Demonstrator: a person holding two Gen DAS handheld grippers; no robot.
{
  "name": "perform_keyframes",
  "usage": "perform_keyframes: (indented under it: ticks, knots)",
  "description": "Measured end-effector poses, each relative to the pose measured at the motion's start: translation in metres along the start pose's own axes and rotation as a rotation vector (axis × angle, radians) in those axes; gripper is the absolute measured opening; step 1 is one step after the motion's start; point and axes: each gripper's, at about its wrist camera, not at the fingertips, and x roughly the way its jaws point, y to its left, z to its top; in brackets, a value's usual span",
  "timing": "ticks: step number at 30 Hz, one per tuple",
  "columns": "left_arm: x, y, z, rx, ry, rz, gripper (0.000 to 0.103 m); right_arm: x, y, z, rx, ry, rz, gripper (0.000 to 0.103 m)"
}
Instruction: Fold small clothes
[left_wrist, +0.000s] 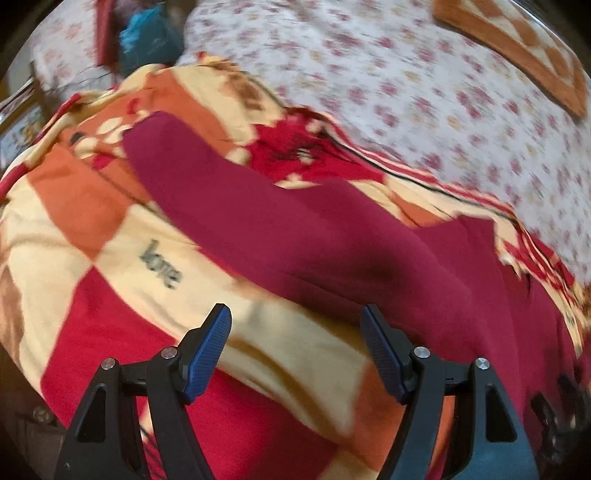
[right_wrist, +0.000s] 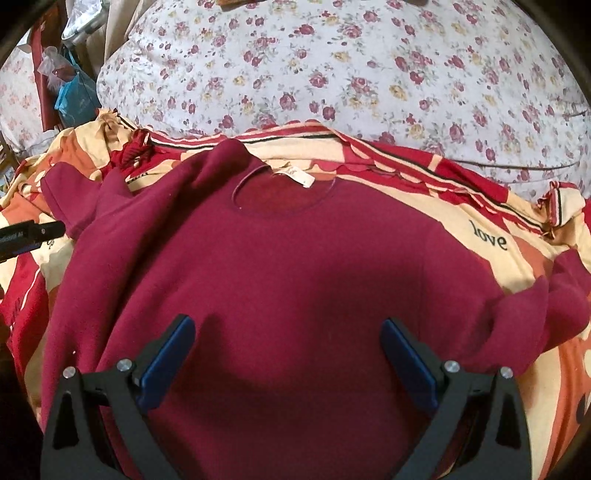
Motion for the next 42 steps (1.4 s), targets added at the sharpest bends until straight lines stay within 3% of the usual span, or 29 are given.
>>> perform_keyframes:
  ticks: [6, 12, 14, 16, 19, 21, 25, 28, 31, 38, 42]
  knots:
    - [0.018, 0.051, 0.045, -0.091, -0.035, 0.191, 0.054, -0.001, 0.001, 0.001, -0.006, 0.005, 0.013, 0.103]
    - [0.043, 0.094, 0.092, -0.196, -0.072, 0.274, 0.051, -0.001, 0.003, 0.001, -0.011, 0.011, 0.029, 0.103]
    - [0.053, 0.105, 0.101, -0.214, -0.061, 0.289, 0.036, -0.001, 0.003, 0.001, -0.012, 0.013, 0.034, 0.103]
    - [0.065, 0.112, 0.109, -0.23, -0.042, 0.288, 0.028, -0.001, 0.003, 0.001, -0.012, 0.012, 0.042, 0.103]
    - [0.084, 0.119, 0.117, -0.231, -0.028, 0.277, 0.023, 0.001, 0.003, 0.002, -0.016, 0.018, 0.045, 0.103]
    - [0.085, 0.116, 0.122, -0.207, -0.059, 0.281, 0.02, 0.003, 0.003, 0.001, -0.018, 0.02, 0.045, 0.103]
    - [0.084, 0.114, 0.129, -0.175, -0.055, 0.266, 0.0, 0.003, 0.003, 0.001, -0.017, 0.02, 0.047, 0.103]
    - [0.068, 0.11, 0.129, -0.198, -0.069, 0.171, 0.0, 0.003, 0.003, 0.001, -0.017, 0.02, 0.047, 0.103]
    - [0.038, 0.086, 0.124, -0.157, -0.116, 0.092, 0.0, 0.0, 0.003, 0.002, -0.008, 0.013, 0.051, 0.103]
    - [-0.03, -0.009, 0.109, 0.025, -0.177, -0.155, 0.0, -0.018, -0.002, 0.009, 0.02, -0.047, 0.063, 0.103]
    - [-0.056, -0.075, 0.088, 0.13, -0.167, -0.284, 0.0, -0.032, -0.011, 0.018, 0.029, -0.098, 0.065, 0.103]
